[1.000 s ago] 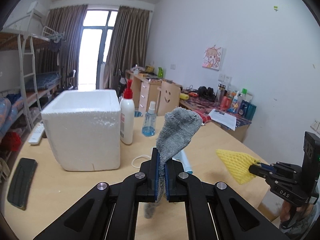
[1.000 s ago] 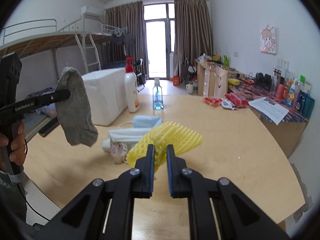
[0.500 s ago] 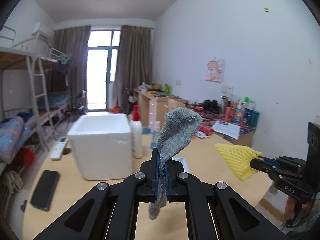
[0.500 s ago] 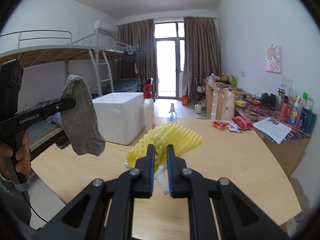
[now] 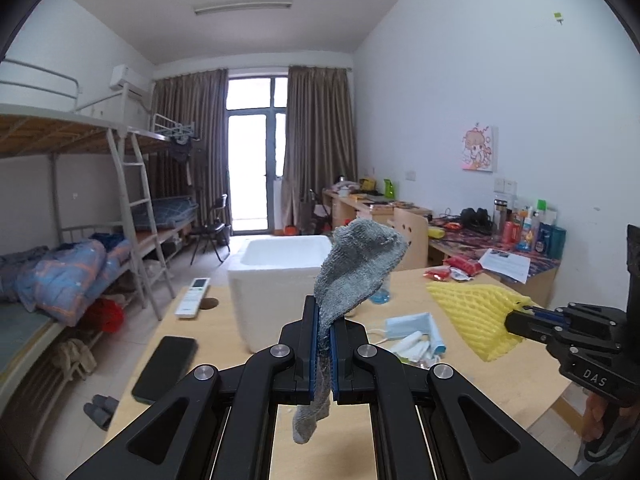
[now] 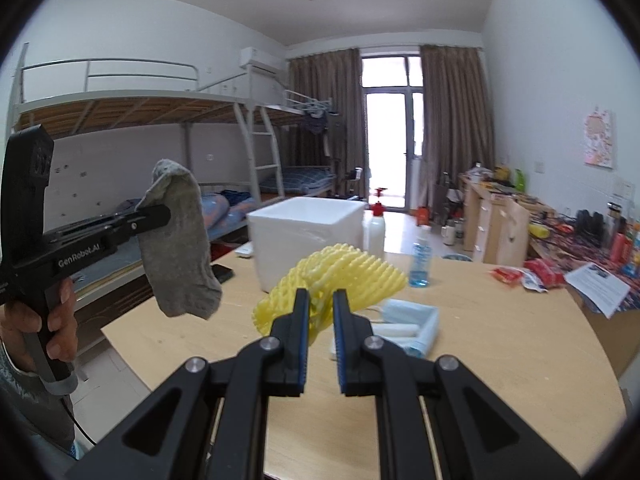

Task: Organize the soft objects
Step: 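Lift the grey sock with the left gripper while the right gripper carries the yellow net toward the foam box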

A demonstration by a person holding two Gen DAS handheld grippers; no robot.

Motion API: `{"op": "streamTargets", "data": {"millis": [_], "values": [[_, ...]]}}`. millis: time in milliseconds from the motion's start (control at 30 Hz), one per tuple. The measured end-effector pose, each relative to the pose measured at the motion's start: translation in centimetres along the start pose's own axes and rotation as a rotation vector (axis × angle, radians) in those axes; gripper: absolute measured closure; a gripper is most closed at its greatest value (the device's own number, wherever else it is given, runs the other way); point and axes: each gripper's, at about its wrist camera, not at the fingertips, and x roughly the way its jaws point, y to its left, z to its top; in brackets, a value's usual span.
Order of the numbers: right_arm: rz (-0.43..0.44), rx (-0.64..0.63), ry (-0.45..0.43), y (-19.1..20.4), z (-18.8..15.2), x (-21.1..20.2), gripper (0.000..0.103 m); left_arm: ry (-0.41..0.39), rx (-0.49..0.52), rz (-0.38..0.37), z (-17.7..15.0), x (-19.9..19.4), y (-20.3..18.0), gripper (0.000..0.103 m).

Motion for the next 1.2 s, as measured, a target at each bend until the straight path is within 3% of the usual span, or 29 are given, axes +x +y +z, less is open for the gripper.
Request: {"op": "streamTargets", "data": {"millis": [367,667,1200], "values": [[0.091,-0.035,0.0,2.9,0.4,0.9,0.089,0.001,-0.022,0.059,-0.5,-1.1,2.1,0.098],[0.108,-0.052,0.011,3.6,1.7,2.2,0.089,0.028,-0.03,0.046,0.0,0.3,2.9,0.098],[0.113,-0.071,0.019,2.8,6.2,6.5,0.089,0.025,-0.046,0.02,4.9,4.5,4.3,0.098]]}}
